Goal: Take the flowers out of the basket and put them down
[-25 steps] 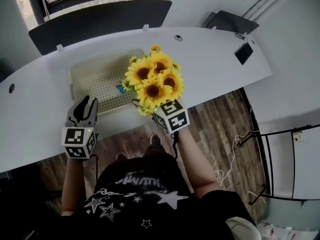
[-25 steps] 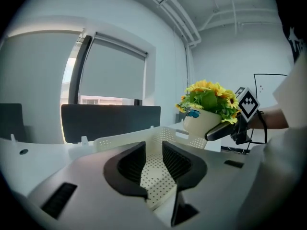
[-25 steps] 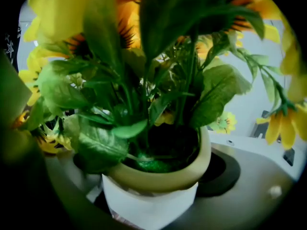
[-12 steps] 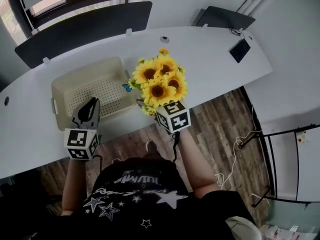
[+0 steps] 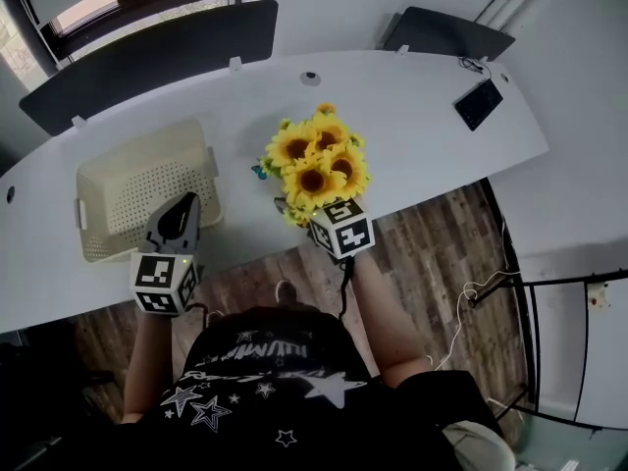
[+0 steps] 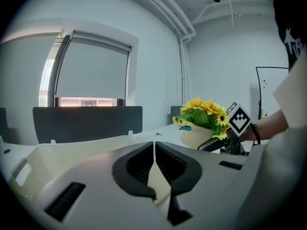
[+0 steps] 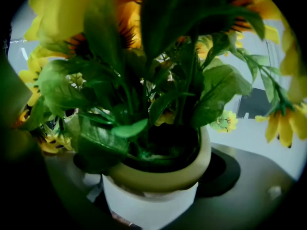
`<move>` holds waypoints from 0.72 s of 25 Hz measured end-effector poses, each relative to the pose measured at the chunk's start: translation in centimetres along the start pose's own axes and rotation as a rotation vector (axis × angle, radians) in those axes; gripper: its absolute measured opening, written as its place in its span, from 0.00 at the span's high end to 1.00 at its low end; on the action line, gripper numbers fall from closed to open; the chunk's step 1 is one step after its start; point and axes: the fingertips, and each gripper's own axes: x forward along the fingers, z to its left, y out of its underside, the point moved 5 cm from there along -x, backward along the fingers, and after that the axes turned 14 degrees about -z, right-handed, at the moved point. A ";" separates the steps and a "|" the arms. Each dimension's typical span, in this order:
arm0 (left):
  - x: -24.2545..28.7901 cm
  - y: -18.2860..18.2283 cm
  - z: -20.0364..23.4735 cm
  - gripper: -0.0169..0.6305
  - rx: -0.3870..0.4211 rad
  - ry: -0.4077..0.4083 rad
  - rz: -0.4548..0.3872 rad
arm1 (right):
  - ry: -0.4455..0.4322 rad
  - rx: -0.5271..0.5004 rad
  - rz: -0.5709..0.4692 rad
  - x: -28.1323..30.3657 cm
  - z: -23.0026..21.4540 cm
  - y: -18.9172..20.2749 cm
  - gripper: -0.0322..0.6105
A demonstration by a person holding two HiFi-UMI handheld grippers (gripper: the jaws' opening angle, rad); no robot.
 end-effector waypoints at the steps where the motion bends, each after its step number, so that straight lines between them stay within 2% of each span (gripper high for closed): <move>1: 0.5 -0.1 -0.6 0.94 -0.002 -0.004 -0.002 | -0.009 -0.004 0.006 0.0 -0.6 0.3 0.11; 9: 4.1 -0.1 -4.5 0.94 0.004 -0.067 -0.017 | -0.055 -0.029 0.075 0.7 -4.7 4.3 0.11; 12: 4.6 0.4 -5.0 0.94 0.006 -0.084 0.005 | -0.061 -0.024 0.110 1.1 -5.5 6.0 0.11; 18: 5.7 0.8 -5.3 0.94 0.020 -0.113 0.042 | -0.084 0.001 0.118 2.5 -6.1 7.6 0.11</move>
